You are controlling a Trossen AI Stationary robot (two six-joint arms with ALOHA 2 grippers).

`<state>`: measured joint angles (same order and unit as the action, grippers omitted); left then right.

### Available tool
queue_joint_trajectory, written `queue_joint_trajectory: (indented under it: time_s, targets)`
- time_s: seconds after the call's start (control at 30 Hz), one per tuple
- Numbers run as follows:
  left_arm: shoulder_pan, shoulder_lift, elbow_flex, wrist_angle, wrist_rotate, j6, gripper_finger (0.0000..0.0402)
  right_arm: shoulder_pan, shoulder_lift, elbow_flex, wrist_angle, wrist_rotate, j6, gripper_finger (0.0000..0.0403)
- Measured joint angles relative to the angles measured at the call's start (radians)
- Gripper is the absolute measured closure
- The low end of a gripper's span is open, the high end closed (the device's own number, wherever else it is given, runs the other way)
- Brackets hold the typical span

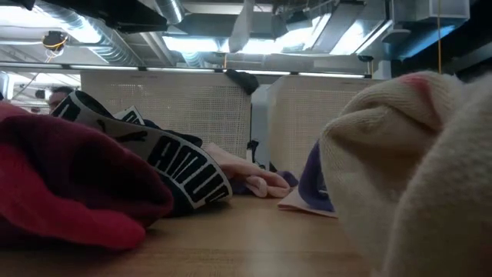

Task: Sort clothes
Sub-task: Put the white sock into the left white laundry bin

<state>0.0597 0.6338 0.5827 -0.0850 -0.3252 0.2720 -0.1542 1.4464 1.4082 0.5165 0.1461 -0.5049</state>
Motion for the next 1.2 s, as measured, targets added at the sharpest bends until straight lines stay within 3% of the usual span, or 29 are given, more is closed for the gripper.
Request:
queue_joint_trajectory:
  time_s: [0.2, 0.33, 0.5, 0.73, 0.9, 1.2]
  targets:
    - [0.000, 0.000, 0.000, 0.000, 0.000, 0.000, 0.0208, -0.139, 0.062, 0.000, 0.152, -0.047, 0.009, 0.0389]
    - [0.000, 0.000, 0.000, 0.000, 0.000, 0.010, 0.0208, -0.204, 0.148, 0.000, 0.227, -0.143, 0.097, 0.0388]
    - [0.000, 0.000, 0.000, 0.000, 0.000, 0.018, 0.0208, -0.214, 0.242, 0.027, 0.303, -0.216, 0.124, 0.0388]
    - [0.000, 0.000, 0.000, 0.000, 0.000, 0.023, 0.0208, -0.205, 0.350, 0.193, 0.246, -0.357, 0.145, 0.0388]
    - [0.000, 0.000, 0.000, -0.004, 0.000, 0.021, 0.0208, -0.206, 0.395, 0.255, 0.083, -0.292, 0.140, 0.0388]
    - [0.000, 0.000, 0.000, -0.004, 0.000, 0.020, 0.0208, -0.207, 0.434, 0.256, -0.162, -0.030, 0.132, 0.0388]
